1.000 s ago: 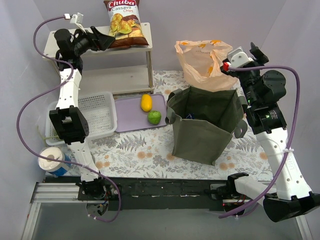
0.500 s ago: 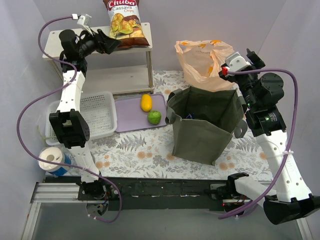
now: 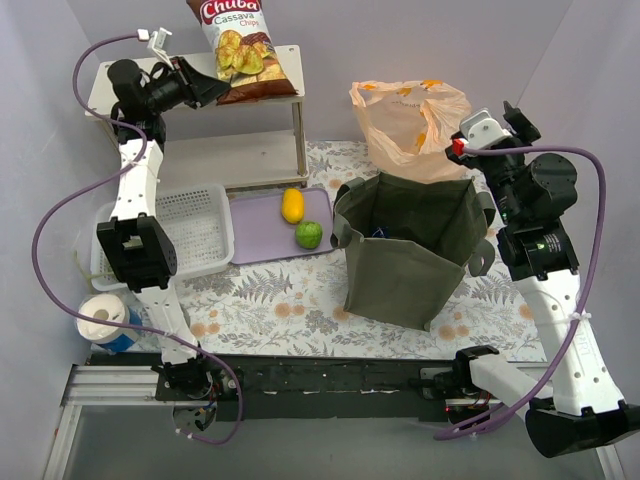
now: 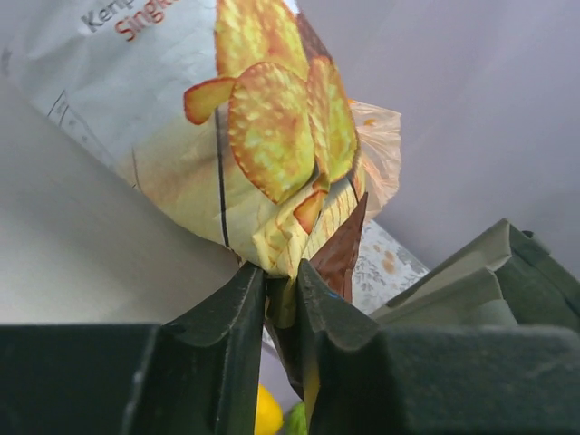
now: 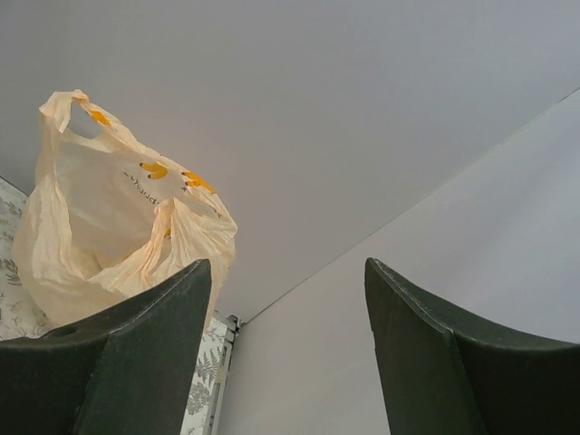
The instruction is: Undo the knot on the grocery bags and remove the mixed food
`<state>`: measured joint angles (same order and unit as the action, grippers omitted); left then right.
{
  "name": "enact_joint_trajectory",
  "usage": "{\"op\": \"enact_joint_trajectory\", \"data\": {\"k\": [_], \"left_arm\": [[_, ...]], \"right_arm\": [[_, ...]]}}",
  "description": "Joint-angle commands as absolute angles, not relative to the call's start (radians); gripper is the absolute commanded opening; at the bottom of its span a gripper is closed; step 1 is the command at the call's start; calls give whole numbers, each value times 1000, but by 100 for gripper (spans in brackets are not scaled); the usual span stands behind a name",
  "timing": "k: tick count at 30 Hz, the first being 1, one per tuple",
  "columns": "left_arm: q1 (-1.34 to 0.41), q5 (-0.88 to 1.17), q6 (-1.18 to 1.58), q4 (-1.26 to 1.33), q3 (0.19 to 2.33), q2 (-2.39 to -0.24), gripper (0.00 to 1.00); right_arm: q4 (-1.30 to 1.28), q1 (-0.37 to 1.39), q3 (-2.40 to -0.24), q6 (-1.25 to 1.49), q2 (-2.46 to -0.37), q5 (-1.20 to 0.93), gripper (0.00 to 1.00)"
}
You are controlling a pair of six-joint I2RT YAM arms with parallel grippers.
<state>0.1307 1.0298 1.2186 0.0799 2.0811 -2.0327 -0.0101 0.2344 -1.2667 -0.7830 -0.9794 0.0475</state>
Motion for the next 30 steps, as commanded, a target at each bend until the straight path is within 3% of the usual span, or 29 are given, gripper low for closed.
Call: {"op": "enact_joint_trajectory", "data": {"k": [1,3,15,16,19,20,30], "left_arm": [[209,1163,1399,219,2068,-2054,14],[212,1208,1422,207,2106,-2083,0],[193,1252,1517,271,2216,-2209,2],[195,1224,1506,268,2218,-2209,38],[204,1175,1476,250,2229,-2198,87],[210,1146,1456,242,2232,-2188,95],[305,1066,1386,192,2158,-2027,98]], "right_arm": [[2,219,-1278,-749,-966,35,75],[2,215,-1284,-744,-971,29,75],[-31,209,-1333,-727,-1015,8,75],[-34,209,-1338,-727,-1017,9,75],[-40,209,-1347,-729,-1023,8,75],[-41,209,-1347,-727,-1023,9,75],[-275,209,-1339,-646,-967,-213,74]]}}
